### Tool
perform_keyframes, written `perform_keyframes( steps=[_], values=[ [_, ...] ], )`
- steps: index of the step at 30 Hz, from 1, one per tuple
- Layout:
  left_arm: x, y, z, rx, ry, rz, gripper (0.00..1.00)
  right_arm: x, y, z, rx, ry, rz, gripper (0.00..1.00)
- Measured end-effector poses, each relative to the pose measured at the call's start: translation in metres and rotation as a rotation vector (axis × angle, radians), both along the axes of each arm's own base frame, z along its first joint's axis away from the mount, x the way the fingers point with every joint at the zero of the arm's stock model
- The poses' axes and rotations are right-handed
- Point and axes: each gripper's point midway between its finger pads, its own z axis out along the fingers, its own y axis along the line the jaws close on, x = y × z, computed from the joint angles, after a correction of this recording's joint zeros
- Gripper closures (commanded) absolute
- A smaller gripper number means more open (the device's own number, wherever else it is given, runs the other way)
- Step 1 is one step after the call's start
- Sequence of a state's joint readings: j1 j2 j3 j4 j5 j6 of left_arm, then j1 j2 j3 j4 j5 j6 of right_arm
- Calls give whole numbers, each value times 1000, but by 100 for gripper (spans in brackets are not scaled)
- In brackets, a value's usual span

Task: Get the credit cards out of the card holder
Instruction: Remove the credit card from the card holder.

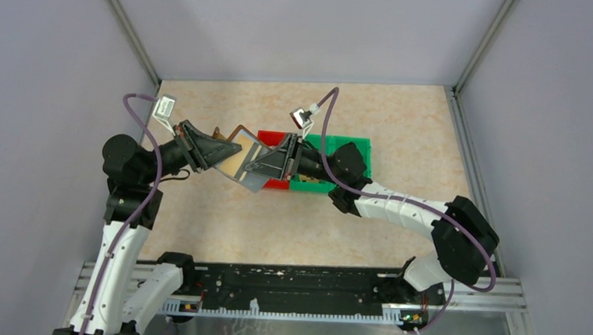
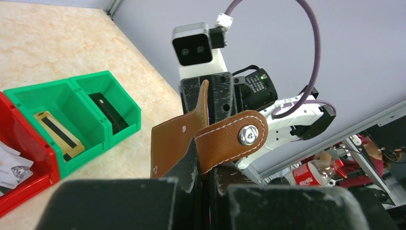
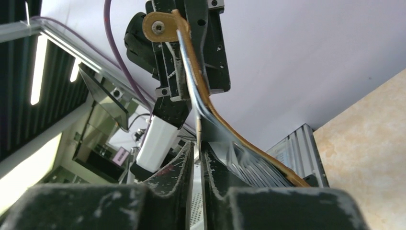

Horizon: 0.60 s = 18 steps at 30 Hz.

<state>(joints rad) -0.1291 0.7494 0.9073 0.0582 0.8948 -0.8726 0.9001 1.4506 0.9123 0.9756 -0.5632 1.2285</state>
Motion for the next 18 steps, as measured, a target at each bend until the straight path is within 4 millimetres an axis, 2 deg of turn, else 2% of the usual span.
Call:
perform_keyframes(
  steps=[2,6,9,11,18],
  values=[
    [-1,0,1,-1,-2,-1,94,2,-1,-2,6,12,-10,100],
    [-1,-1,3,-4,-1,-5,72,5,-3,-3,29,20,-39,100],
    [-1,-1,3,-8,5,-6,68,8,-7,-7,50,28,-66,100],
    [-1,-1,3,-11,9,-7,69,10,-9,-10,57,38,-84,100],
    [1,-2,5,-25,24,-16,94,12,-14,-10,95,39,-113,100]
  ],
)
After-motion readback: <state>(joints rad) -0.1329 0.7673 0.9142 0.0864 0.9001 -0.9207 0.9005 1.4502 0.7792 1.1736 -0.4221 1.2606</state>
